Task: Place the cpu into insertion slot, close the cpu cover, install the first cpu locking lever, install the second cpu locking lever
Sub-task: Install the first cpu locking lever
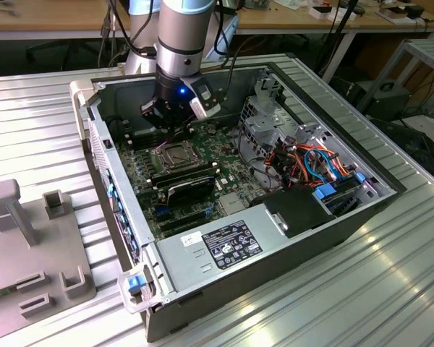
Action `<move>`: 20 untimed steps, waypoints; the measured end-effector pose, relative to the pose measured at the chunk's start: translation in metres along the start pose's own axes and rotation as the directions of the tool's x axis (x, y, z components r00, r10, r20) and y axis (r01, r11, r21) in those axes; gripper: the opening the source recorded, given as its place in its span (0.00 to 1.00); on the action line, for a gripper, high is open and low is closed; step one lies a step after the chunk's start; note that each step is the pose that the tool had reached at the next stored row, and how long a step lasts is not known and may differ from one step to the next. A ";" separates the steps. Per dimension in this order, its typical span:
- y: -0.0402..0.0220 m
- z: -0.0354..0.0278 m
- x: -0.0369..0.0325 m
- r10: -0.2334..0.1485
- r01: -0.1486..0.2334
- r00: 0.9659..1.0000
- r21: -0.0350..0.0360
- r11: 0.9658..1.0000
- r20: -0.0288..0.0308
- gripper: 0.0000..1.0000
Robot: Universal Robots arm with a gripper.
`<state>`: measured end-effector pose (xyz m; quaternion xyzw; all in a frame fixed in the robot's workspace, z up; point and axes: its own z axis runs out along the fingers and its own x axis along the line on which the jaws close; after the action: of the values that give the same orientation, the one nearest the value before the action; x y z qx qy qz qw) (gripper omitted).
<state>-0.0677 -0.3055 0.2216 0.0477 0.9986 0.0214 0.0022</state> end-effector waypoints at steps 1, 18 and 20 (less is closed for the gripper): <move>0.0001 0.0001 -0.0014 -0.006 0.006 1.000 0.000 1.000 0.000 0.11; 0.0022 0.0043 -0.0248 -0.026 0.026 1.000 0.000 1.000 -0.001 0.11; 0.0022 0.0043 -0.0249 -0.026 0.026 1.000 0.000 1.000 -0.001 0.11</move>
<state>-0.0427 -0.3055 0.2174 0.0348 0.9992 0.0214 0.0018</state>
